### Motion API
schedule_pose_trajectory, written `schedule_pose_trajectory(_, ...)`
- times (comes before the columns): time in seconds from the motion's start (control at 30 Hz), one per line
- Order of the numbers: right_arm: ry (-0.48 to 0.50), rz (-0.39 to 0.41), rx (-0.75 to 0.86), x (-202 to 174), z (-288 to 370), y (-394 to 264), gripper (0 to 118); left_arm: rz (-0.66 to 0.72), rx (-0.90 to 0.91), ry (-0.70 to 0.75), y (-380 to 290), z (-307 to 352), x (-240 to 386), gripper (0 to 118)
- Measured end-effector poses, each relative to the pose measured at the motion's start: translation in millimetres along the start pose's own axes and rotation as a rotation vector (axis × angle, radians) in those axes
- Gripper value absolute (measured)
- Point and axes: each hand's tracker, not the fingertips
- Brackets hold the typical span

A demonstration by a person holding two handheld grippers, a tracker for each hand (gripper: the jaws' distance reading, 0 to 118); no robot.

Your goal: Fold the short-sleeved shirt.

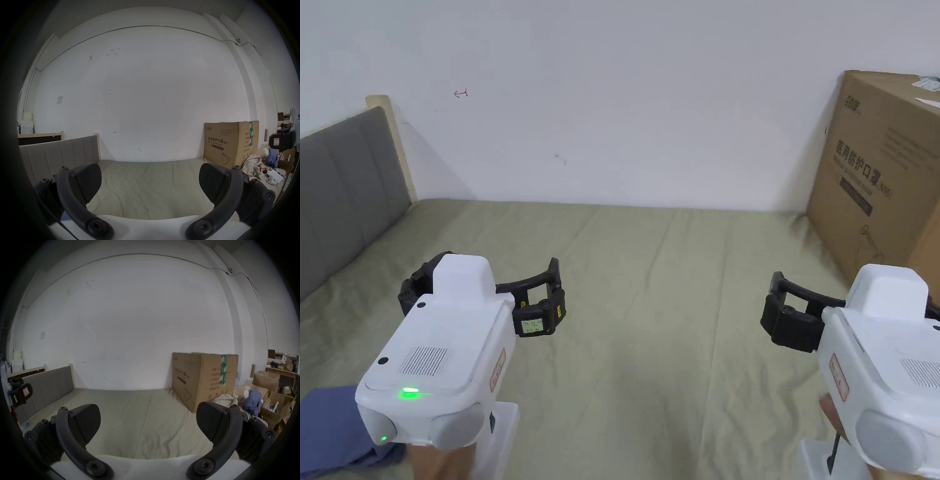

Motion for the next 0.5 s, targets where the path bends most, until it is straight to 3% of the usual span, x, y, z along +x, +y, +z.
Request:
schedule_pose_trajectory(0.1,-0.069,-0.074,-0.079,-3,-4,3,117,0.007,-0.001,-0.001,0,0,0,118)
schedule_pose_trajectory(0.3,-0.141,-0.200,-0.384,-2,-14,19,116,0.016,0.000,-0.002,0,-1,-3,118)
schedule_pose_trajectory(0.5,-0.135,-0.139,-0.451,-10,-15,21,116,0.018,0.001,-0.004,0,-1,-3,118)
